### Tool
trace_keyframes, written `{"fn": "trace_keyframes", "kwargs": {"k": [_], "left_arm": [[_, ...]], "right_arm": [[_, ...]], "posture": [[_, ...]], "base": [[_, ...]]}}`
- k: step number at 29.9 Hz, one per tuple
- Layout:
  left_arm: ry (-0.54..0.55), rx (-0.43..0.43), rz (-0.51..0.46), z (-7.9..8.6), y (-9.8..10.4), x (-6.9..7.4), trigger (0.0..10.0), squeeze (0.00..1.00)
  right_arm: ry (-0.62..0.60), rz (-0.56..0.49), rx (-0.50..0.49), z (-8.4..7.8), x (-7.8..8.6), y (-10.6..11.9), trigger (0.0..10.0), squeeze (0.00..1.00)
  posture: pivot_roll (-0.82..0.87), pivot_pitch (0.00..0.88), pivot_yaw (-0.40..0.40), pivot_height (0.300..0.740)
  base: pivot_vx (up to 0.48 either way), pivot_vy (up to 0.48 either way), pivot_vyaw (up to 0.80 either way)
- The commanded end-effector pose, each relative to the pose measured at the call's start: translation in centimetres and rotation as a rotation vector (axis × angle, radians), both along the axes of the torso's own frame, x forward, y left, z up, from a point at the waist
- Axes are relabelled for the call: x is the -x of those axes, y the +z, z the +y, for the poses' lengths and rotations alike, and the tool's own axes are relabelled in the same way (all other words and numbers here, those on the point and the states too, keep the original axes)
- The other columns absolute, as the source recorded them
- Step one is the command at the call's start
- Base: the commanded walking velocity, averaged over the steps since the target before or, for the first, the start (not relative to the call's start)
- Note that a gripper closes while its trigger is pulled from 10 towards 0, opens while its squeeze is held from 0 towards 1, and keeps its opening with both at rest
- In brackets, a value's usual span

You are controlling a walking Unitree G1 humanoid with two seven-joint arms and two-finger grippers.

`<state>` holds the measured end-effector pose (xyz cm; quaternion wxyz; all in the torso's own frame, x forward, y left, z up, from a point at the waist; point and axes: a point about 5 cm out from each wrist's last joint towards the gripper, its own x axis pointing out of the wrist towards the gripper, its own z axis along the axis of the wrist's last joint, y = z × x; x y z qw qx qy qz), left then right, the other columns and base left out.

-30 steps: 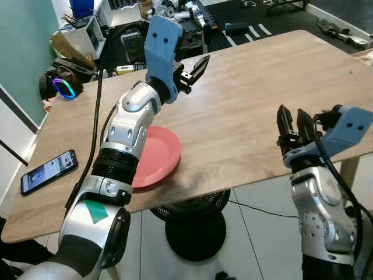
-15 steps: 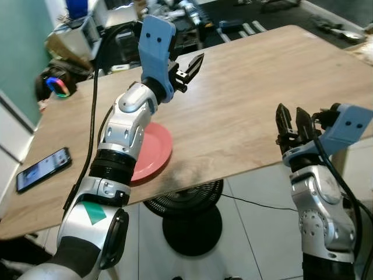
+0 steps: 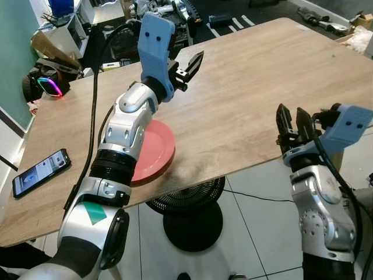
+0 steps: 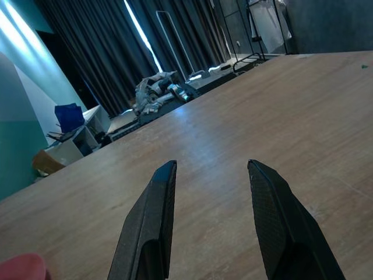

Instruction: Setting the table

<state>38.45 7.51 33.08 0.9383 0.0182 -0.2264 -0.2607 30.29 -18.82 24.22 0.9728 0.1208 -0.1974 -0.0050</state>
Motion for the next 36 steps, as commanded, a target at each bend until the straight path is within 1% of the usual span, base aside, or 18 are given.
{"fn": "trace_keyframes", "kwargs": {"k": [1,27,36], "left_arm": [[0.019,0.009,-0.001,0.61,-0.02,-0.12,10.0,0.00],[0.030,-0.007,-0.002,0.65,-0.13,-0.23,10.0,0.00],[0.042,-0.008,-0.001,0.92,-0.29,-0.28,10.0,0.00]], "right_arm": [[0.023,0.008,0.001,0.54,-0.10,-0.20,10.0,0.00],[0.026,0.009,-0.002,0.60,-0.19,-0.25,10.0,0.00],[0.029,0.008,-0.001,0.62,-0.23,-0.28,10.0,0.00]], "posture": [[-0.17,0.109,0.221,0.740],[-0.17,0.108,0.220,0.740],[-0.16,0.106,0.219,0.740]], "base": [[0.000,0.000,0.00],[0.000,0.000,0.00],[0.000,0.000,0.00]]}}
